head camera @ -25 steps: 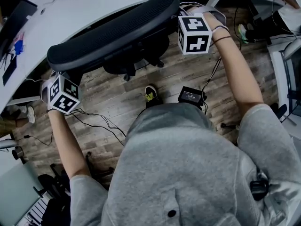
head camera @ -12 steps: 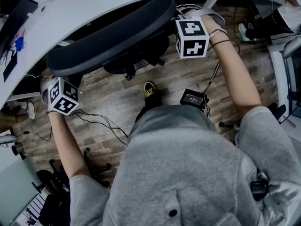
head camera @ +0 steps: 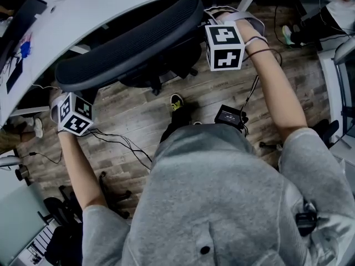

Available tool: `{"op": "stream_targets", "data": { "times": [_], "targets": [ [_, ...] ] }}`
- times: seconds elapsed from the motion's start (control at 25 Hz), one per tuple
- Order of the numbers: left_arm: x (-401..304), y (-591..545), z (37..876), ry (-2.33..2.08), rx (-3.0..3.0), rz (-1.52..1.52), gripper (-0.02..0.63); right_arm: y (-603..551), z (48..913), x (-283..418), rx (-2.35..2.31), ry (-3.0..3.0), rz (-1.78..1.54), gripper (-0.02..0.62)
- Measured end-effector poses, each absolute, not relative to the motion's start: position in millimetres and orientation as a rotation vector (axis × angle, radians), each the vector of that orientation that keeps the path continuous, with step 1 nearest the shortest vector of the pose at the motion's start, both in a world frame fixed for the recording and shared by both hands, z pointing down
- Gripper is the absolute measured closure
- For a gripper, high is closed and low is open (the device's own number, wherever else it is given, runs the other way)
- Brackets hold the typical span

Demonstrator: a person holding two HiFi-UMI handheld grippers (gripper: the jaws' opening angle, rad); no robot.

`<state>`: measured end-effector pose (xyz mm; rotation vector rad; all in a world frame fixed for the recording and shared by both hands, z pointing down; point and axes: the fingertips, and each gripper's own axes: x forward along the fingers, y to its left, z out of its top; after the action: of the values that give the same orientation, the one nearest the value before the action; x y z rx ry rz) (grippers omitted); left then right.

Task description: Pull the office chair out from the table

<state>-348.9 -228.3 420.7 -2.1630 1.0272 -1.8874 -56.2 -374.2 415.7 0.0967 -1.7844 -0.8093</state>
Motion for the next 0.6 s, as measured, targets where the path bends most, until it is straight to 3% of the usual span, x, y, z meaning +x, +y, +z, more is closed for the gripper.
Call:
{"op": "stream_targets", "data": {
  "times": [0.6],
  "targets": [
    [-327,-207,419,0.994,-2.167,-1.863,0.494,-343,413,-30,0.134,-1.780,-0.786,0.457]
  ]
}}
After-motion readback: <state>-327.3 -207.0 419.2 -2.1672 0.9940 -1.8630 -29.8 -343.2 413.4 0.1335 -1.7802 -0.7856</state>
